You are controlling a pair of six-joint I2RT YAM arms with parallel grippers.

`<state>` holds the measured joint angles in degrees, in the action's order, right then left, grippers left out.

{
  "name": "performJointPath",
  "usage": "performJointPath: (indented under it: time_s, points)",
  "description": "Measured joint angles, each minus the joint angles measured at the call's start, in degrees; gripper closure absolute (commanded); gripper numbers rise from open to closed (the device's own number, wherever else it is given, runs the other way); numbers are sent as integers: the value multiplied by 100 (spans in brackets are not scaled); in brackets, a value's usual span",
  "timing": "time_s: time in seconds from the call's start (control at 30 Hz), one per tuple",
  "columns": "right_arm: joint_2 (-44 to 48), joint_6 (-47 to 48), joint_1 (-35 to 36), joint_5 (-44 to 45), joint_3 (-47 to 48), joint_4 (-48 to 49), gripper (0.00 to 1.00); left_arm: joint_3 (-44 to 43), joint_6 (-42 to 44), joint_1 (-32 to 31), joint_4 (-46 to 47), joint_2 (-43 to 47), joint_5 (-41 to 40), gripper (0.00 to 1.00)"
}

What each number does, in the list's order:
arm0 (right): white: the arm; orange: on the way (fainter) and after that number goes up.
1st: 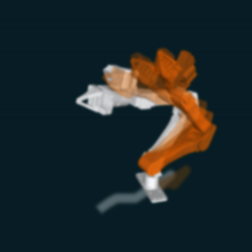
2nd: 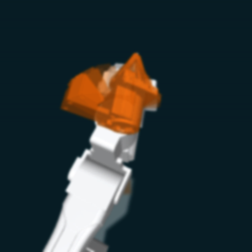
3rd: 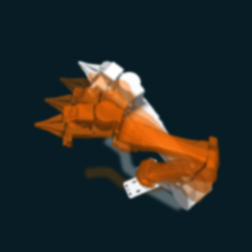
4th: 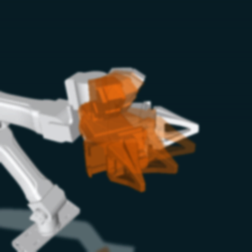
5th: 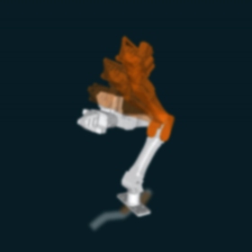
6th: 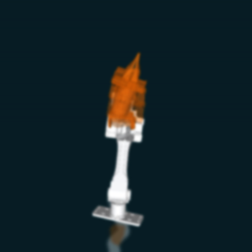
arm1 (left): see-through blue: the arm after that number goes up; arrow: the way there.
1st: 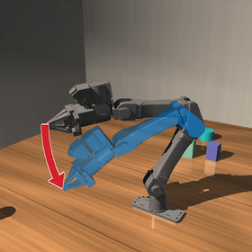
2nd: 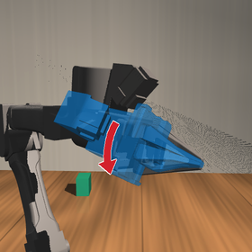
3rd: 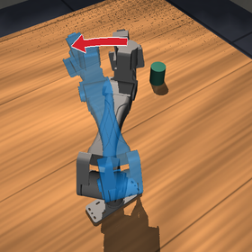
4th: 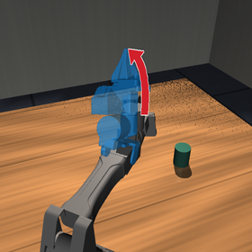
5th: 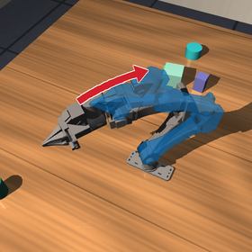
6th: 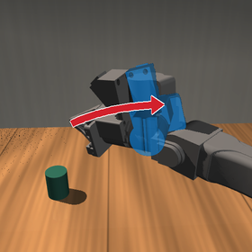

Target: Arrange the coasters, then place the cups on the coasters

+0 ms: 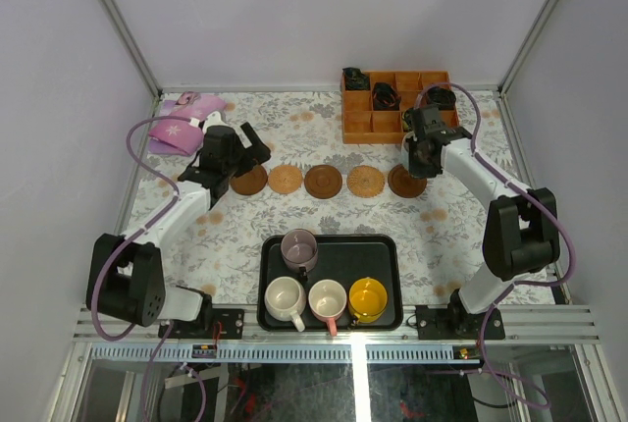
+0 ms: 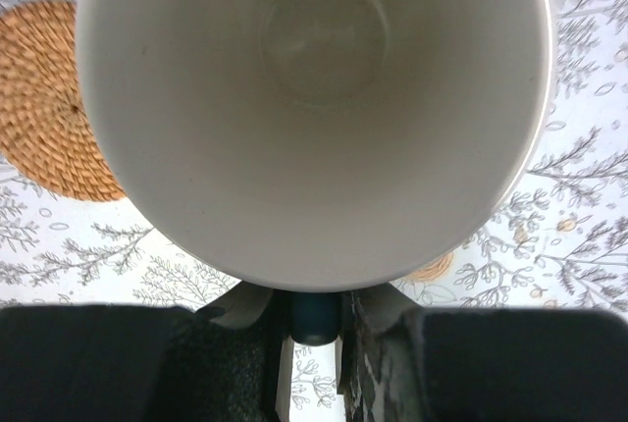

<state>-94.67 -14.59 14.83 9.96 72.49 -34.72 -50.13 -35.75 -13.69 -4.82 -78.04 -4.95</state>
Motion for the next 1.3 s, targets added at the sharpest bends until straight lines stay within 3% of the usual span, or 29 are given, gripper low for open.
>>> performJointPath:
  time_s: [0.4,1.3]
  points:
    - [315,-153,0,-369,-870,-11,100,-214,0,129,-2,-332,293,2]
    - [341,-192,0,-505,-905,369,100,-240,-2,138,2,-365,369,2]
